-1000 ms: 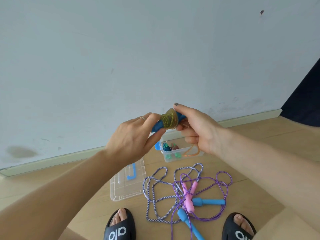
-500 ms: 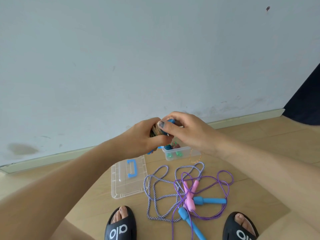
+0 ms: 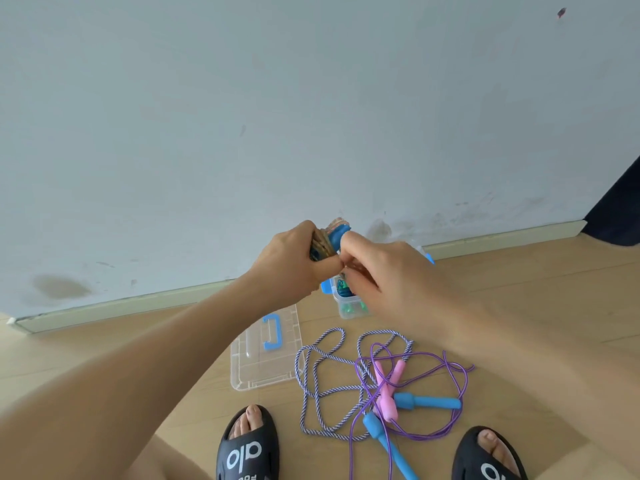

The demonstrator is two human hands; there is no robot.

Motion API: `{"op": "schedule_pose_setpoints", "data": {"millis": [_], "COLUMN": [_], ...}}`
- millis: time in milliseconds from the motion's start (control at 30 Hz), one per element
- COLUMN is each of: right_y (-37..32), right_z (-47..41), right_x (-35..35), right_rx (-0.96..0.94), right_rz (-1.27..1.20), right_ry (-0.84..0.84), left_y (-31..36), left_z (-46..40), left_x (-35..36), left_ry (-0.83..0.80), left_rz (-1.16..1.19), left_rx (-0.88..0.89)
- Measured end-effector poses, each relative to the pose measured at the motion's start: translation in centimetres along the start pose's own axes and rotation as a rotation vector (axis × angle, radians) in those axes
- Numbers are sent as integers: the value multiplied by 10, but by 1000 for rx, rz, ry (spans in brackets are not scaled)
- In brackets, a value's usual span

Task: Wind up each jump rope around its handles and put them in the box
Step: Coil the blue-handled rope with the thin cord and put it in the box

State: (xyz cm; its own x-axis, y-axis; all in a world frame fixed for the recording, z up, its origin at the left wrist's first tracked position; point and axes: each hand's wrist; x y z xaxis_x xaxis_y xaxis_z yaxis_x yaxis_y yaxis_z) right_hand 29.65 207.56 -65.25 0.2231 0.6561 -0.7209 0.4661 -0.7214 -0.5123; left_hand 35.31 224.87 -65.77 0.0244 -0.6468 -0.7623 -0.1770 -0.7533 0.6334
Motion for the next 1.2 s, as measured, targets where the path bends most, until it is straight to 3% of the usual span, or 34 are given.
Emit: {"op": "schedule_pose_setpoints", "data": {"millis": [100,233,367,533,767,867,1033,1200], "right_y": [2,-3,-2,14,22,24,25,27], "right_z": [-4,-9,-23,-34,-38,-38,-34,-27], "right_x": [-1,-7,-18,-25,-9,-7,-2,-1], "right_rx": [-133,-12,74,327,357,402,563,761], "right_rz": [98,-27,-132,-420,-333,-411,-503,-691], "right_ry": [-13,-78,-35,-61,-22,-29,-105,-179], "left_y": [2,9,15,12,15,19,20,19], "left_z": [2,8,14,17,29,33,35,35], "left_x": [1,3,7,8,4,4,-5,-10], "left_ry": [30,52,52,58,99,121,137,55], "left_rz": [-262,-527,-602,-547,-271,-239,-226,-144], "left_rx": [93,308,497,613,708,733,706,655]}}
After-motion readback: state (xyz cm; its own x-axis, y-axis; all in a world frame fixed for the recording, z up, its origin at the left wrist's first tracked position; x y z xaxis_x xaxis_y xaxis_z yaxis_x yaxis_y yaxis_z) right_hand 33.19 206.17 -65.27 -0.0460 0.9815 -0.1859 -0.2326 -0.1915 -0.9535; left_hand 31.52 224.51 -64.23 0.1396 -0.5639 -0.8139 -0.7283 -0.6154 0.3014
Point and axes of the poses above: each hand's wrist, its own z-axis away from the middle knuckle, its own x-axis out of the palm, y = z × x, and after that the axes turned 14 degrees about y, right-handed
